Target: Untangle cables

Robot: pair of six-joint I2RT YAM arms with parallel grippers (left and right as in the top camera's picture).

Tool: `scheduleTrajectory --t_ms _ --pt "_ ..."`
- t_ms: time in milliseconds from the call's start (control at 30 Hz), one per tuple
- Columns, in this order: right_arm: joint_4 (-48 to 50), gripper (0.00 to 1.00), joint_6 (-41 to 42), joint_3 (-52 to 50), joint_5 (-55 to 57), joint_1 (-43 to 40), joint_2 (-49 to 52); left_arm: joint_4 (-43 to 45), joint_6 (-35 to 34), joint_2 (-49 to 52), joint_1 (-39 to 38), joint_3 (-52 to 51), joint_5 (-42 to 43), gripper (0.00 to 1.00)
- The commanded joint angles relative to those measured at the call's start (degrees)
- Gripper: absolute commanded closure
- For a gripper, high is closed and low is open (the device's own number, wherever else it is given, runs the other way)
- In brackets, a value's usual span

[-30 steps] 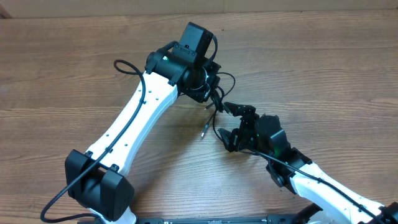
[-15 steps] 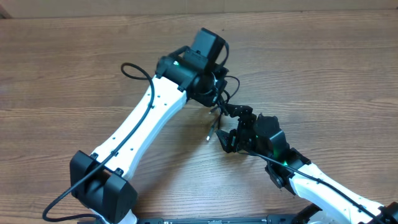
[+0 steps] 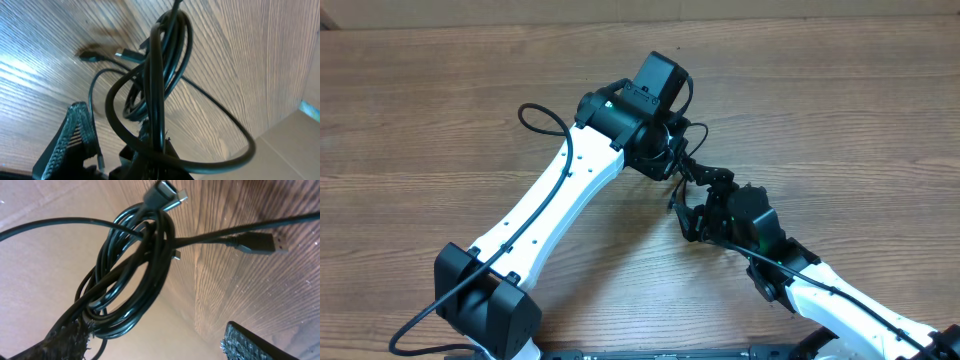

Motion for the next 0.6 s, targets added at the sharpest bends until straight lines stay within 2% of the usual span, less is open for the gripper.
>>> scheduleTrajectory --t_ms 0,333,367,533,567 --pt "-0.4 0.15 7.4 0.7 3.0 -0.9 -0.1 -0.2 -0.8 -0.6 -0.2 1.0 5.0 0.96" --pt "-0.8 0.16 7.9 0.7 8.0 -0.9 -0.1 -0.5 -0.1 -0.6 -0.2 1.0 16.2 0.96" --pt "-1.1 0.19 7.9 0.7 9.2 -0.9 -0.1 -0.7 -0.1 -0.6 -0.2 1.0 18.2 0.96" --pt "-4.0 0.21 7.9 0.6 15.5 -1.2 -0.1 -1.3 1.6 -0.6 -0.2 1.0 20.7 0.96" --pt "-3.7 0.27 7.9 0.6 15.7 -1.9 -0.1 -1.9 1.6 -0.6 -0.2 1.0 20.7 0.96"
